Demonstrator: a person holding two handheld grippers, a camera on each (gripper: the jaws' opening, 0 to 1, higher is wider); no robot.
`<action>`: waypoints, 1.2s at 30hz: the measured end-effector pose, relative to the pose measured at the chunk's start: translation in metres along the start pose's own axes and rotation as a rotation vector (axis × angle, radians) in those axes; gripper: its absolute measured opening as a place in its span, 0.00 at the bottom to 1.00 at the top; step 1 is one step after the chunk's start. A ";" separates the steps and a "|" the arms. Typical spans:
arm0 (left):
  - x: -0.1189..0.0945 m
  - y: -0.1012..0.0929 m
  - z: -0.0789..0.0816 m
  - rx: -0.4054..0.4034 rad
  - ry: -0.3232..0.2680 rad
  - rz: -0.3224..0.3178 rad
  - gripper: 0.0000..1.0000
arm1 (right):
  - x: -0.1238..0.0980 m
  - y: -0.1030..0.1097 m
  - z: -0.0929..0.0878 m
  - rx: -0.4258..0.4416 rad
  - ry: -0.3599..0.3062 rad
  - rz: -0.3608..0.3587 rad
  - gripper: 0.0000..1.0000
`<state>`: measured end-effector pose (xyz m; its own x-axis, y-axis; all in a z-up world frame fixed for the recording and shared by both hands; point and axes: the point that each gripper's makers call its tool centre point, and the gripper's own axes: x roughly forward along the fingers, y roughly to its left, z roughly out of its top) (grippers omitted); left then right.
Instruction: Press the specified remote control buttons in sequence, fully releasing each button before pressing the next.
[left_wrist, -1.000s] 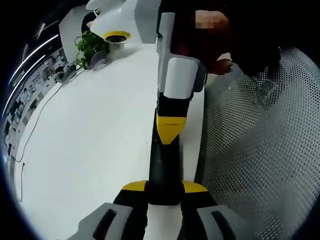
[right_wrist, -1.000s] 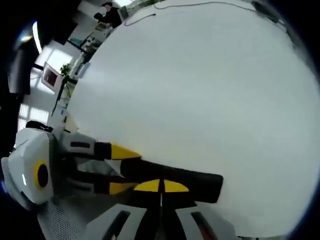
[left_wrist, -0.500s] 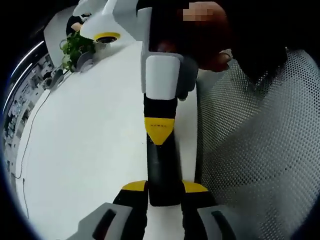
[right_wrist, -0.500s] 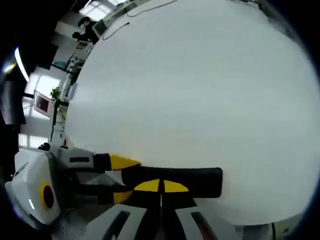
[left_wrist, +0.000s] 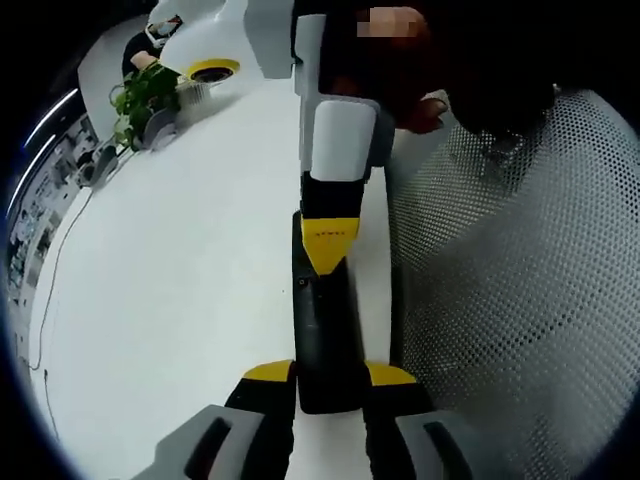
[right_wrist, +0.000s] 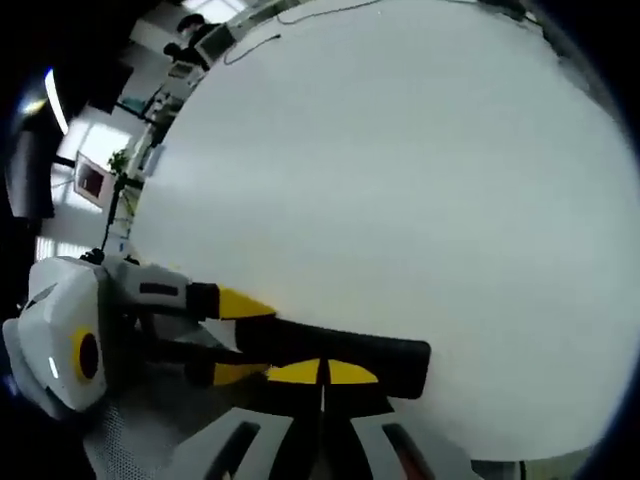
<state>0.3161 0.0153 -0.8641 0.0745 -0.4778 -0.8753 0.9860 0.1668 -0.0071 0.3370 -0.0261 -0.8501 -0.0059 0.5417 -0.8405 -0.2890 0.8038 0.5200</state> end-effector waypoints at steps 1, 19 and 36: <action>0.000 0.000 0.000 -0.002 -0.002 0.002 0.25 | 0.001 0.003 -0.001 0.014 0.005 0.020 0.00; 0.002 0.003 -0.001 -0.001 -0.004 -0.004 0.25 | 0.011 0.003 0.000 -0.078 0.013 -0.086 0.00; 0.001 0.001 0.000 0.017 -0.012 -0.004 0.25 | 0.008 0.006 -0.014 -0.039 0.083 -0.045 0.00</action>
<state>0.3176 0.0153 -0.8652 0.0721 -0.4890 -0.8693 0.9886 0.1505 -0.0027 0.3217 -0.0202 -0.8557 -0.0703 0.4816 -0.8736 -0.3279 0.8159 0.4762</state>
